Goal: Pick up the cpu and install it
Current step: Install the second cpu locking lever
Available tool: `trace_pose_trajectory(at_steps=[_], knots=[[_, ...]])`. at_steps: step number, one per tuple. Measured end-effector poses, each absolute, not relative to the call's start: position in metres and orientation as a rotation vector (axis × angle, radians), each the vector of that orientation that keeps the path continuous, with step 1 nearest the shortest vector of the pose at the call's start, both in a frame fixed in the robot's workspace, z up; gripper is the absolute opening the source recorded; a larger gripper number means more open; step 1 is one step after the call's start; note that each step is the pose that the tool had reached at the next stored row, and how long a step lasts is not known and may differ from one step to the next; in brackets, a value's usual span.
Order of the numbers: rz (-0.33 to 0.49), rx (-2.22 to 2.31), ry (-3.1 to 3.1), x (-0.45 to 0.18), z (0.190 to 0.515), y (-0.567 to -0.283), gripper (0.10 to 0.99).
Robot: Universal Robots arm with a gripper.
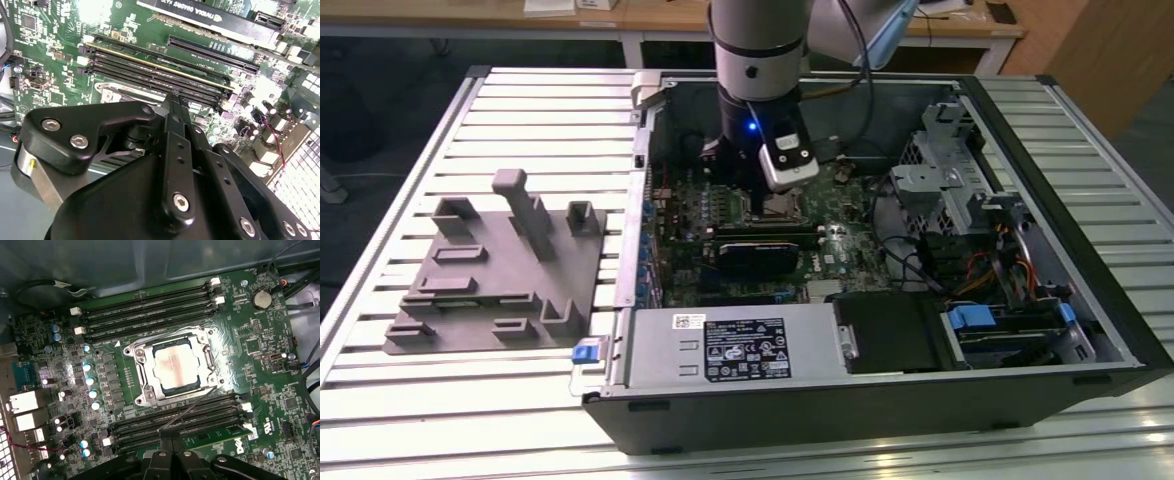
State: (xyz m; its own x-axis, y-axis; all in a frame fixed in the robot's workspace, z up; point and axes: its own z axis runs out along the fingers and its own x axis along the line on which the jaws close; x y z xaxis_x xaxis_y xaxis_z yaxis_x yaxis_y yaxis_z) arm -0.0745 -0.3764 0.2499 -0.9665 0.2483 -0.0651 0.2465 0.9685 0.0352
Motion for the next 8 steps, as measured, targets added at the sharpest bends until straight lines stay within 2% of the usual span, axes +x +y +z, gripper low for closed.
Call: trace_pose_trajectory(at_steps=[8], knots=[[0.079,0.386,3.068,-0.0686,0.2493,-0.3767,0.106]])
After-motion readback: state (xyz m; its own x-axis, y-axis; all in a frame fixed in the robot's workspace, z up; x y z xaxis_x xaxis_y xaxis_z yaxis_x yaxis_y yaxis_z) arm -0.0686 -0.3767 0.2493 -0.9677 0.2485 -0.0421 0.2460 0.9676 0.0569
